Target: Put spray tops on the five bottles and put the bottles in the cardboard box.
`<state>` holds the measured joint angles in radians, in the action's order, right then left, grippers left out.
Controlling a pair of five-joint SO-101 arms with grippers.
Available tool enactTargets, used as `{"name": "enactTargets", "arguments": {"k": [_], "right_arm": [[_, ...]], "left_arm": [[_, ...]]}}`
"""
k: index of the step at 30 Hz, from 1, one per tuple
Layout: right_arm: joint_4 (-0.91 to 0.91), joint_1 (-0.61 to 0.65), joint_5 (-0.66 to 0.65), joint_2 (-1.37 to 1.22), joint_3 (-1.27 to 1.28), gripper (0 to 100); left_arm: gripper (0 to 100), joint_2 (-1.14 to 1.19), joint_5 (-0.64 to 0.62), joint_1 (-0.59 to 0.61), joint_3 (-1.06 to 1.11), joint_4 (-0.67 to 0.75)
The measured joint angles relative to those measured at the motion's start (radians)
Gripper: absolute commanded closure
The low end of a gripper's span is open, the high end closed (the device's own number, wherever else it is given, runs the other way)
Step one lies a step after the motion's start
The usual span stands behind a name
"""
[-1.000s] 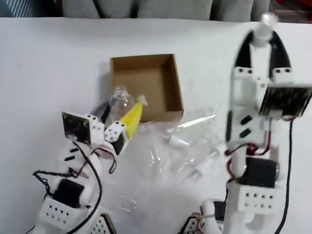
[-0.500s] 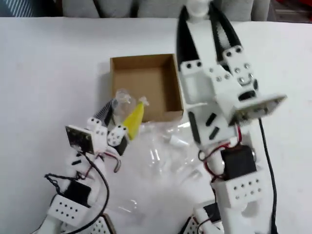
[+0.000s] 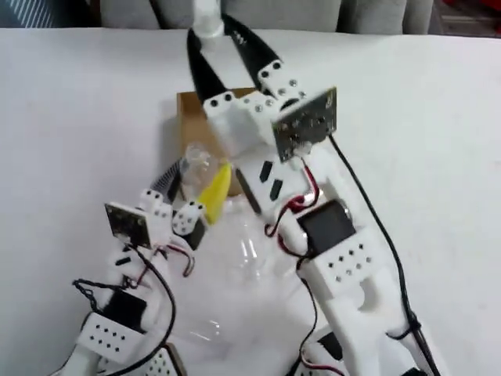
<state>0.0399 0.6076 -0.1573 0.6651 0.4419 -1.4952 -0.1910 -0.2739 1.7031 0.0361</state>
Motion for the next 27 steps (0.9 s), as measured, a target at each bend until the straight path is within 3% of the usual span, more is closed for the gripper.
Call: {"name": "enactTargets", "arguments": {"k": [5,8,20,27], "right_arm": [[0.046,0.04,0.0,0.006,-0.002,98.4],[0.135,0.052,0.071,0.037,-0.002,98.4],[0.324,0.049,0.141,0.215,-0.002,98.4],[0.318,0.052,0.141,0.232,0.049,98.4]], "left_arm": [[97,0.0,0.087,-0.058,0.0,-0.035],[97,0.0,0.133,-0.072,0.0,-0.046],[97,0.0,0.141,-0.071,0.0,-0.048],[97,0.0,0.141,-0.071,0.0,-0.048]]}}
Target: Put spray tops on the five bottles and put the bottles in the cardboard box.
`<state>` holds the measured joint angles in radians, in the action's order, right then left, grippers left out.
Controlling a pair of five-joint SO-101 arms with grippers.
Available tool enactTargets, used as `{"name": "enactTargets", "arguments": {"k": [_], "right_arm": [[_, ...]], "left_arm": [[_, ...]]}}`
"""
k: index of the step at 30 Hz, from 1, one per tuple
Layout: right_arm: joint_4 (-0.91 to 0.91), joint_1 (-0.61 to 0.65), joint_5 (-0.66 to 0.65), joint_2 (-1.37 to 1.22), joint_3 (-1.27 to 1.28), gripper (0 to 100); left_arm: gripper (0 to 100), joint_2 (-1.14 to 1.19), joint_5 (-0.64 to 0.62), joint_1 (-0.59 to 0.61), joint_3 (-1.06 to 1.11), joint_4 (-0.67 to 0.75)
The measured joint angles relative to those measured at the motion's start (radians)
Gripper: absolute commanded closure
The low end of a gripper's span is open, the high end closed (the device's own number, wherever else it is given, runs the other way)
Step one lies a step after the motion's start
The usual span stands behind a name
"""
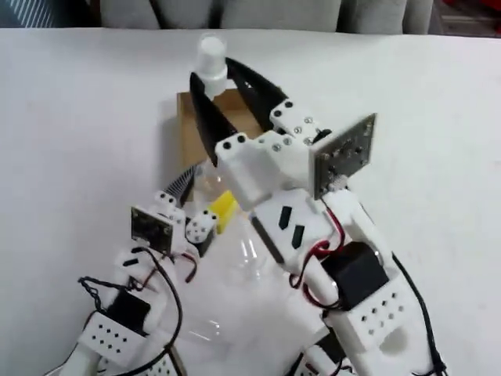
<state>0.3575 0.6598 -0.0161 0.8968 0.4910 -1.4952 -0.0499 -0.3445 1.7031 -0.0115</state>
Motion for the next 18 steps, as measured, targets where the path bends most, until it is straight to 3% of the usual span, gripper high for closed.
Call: {"name": "enactTargets", "arguments": {"k": [18], "right_arm": [[-0.052,0.0,0.071,0.002,0.072,98.4]], "left_arm": [[97,0.0,0.0,-0.002,0.0,-0.002]]}}
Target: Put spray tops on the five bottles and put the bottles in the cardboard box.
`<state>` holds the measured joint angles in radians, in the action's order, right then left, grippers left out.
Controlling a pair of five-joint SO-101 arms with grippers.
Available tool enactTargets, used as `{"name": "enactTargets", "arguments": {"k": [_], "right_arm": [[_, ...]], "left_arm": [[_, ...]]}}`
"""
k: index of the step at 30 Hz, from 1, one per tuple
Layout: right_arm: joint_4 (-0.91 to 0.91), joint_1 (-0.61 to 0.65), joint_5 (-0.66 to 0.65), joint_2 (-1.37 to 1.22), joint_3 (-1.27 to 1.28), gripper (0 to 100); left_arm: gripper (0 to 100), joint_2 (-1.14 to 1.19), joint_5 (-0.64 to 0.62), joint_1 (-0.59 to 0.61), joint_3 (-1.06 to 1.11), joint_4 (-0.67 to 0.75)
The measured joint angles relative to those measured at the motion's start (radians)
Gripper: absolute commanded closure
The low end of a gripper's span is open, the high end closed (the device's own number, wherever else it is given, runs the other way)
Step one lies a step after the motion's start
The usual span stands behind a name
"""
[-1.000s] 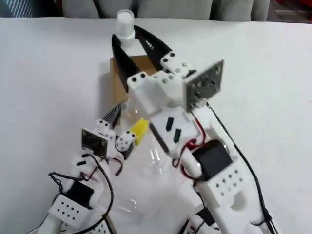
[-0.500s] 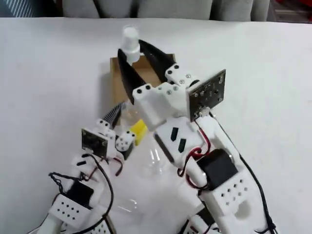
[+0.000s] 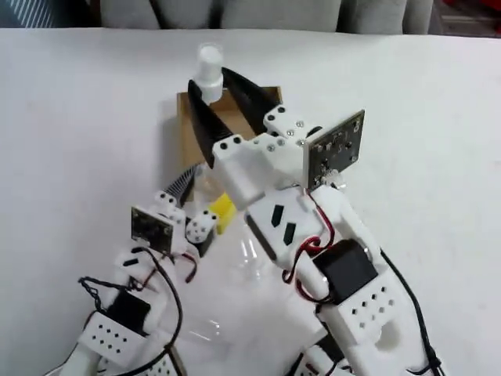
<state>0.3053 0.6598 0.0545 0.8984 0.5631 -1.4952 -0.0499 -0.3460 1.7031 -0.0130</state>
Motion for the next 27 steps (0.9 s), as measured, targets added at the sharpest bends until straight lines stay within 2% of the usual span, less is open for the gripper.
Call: {"name": "enactTargets", "arguments": {"k": [27], "right_arm": [[0.0,-0.021,0.002,0.12,0.307,98.3]], "left_arm": [[97,0.0,0.0,0.0,0.0,0.0]]}}
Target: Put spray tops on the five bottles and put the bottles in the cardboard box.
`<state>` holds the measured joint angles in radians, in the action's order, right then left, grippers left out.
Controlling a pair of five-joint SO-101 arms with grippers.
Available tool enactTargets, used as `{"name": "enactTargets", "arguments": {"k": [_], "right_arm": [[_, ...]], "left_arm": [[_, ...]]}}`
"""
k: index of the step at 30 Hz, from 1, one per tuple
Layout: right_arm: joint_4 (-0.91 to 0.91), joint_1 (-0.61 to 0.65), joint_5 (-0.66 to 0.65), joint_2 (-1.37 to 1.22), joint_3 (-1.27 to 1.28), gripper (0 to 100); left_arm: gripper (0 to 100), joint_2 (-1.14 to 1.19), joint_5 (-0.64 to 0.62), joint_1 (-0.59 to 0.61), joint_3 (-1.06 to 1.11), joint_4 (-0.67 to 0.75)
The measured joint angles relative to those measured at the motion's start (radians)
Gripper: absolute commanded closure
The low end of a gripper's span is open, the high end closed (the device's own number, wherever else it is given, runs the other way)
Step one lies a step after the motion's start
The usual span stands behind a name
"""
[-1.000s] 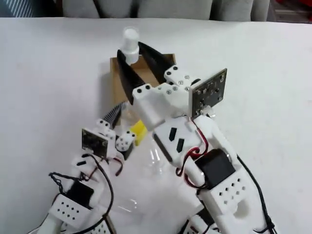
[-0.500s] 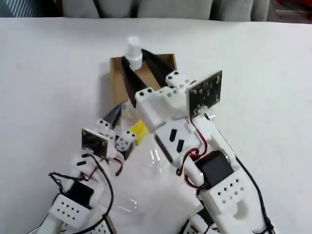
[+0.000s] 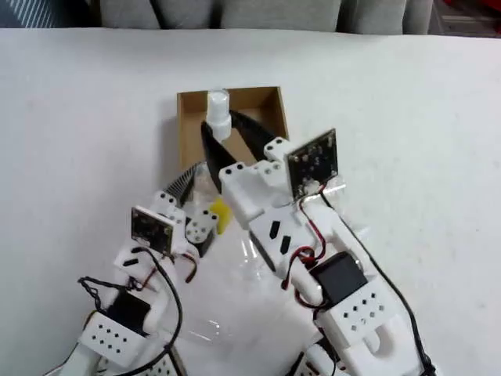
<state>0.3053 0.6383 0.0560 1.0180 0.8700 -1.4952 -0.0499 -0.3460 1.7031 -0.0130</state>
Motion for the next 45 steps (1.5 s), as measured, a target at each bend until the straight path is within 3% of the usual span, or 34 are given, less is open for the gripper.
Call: {"name": "enactTargets", "arguments": {"k": [27,45], "right_arm": [[0.003,0.044,0.0,0.006,0.127,98.3],[0.101,0.043,0.002,0.072,0.14,98.3]], "left_arm": [[97,0.0,0.0,-0.002,0.0,0.0],[97,0.0,0.0,-0.005,0.0,0.0]]}}
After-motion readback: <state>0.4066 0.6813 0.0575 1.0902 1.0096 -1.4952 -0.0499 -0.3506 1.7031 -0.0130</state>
